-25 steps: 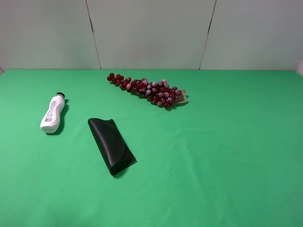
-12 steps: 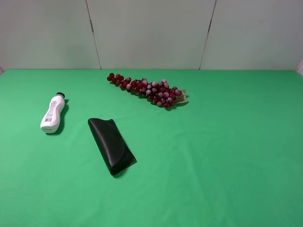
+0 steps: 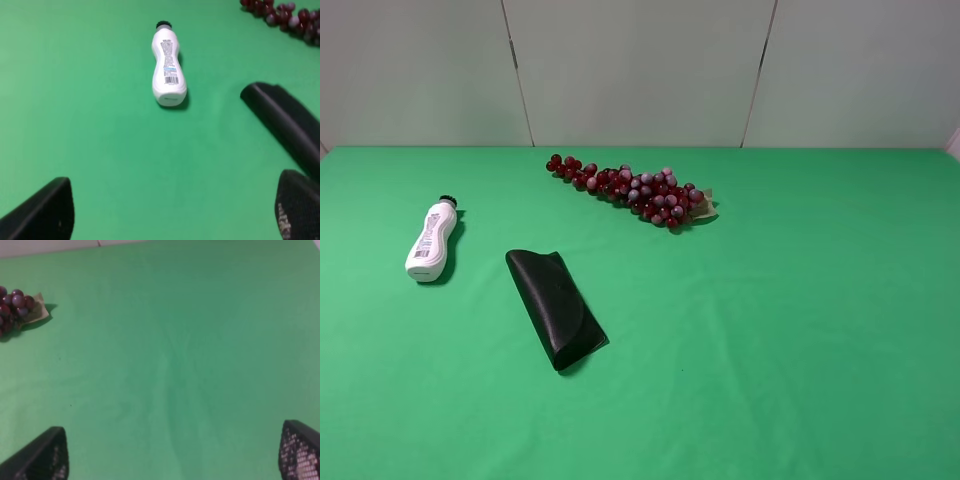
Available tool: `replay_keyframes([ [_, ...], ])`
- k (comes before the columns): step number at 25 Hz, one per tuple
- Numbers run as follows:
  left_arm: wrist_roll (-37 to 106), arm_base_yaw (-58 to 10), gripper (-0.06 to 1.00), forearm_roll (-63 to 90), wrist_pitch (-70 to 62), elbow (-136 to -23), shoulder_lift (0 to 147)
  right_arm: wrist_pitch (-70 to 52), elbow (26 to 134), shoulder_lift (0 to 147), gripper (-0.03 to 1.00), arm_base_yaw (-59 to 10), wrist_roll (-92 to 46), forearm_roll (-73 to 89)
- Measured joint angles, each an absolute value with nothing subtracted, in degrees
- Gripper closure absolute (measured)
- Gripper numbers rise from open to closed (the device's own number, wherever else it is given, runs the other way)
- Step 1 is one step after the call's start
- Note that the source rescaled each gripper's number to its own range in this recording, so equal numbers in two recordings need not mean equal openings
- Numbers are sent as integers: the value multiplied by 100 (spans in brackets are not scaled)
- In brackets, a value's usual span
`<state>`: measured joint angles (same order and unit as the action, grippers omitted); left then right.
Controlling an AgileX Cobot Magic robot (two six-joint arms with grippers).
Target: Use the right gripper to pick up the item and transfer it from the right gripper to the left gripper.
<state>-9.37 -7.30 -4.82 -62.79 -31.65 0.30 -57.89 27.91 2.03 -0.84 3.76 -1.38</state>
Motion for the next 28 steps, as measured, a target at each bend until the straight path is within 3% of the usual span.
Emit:
replay_keyframes([
  [28,-299,-730,10,-195,-6097,-2845,-41,-5790,2791,203,13,-84,376,-138],
])
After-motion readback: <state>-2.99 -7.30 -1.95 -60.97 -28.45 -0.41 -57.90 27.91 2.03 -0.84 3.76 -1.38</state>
